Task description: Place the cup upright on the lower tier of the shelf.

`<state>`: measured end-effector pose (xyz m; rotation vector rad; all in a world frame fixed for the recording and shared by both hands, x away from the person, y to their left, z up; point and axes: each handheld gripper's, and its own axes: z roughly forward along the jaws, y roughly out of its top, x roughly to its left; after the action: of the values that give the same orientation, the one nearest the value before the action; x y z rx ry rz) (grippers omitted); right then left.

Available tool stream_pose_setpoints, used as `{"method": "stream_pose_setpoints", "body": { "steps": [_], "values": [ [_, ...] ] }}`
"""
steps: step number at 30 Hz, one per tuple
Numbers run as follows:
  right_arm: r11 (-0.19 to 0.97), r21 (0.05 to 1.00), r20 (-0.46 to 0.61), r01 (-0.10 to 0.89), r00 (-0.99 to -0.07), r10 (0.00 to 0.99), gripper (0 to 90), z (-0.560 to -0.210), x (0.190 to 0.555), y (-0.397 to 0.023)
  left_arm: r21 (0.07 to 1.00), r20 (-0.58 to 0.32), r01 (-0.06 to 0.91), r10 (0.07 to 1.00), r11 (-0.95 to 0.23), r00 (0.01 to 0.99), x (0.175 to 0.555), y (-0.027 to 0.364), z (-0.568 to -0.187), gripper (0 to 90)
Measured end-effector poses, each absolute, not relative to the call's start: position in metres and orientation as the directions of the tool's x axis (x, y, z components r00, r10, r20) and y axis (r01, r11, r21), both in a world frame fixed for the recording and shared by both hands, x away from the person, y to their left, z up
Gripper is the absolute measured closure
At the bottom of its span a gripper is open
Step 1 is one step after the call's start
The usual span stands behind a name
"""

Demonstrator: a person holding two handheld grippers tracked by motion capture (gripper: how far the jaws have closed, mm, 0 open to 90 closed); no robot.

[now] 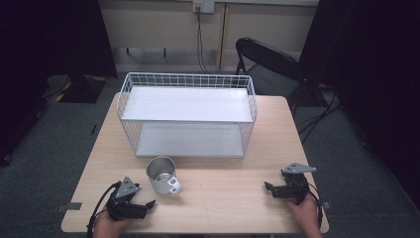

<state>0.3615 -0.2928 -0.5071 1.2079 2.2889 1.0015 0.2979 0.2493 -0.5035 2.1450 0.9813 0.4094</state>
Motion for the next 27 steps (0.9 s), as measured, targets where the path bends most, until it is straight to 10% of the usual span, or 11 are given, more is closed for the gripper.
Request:
{"method": "stream_pose_setpoints", "body": {
  "steps": [27],
  "values": [
    [0.381, 0.731, 0.008, 0.566, -0.565, 0.825, 11.9, -0.507, 0.361, -0.293, 0.715, -0.048, 0.544, 0.746, -0.439, 0.664, 0.292, 0.253, -0.465, 19.2]
  ]
}}
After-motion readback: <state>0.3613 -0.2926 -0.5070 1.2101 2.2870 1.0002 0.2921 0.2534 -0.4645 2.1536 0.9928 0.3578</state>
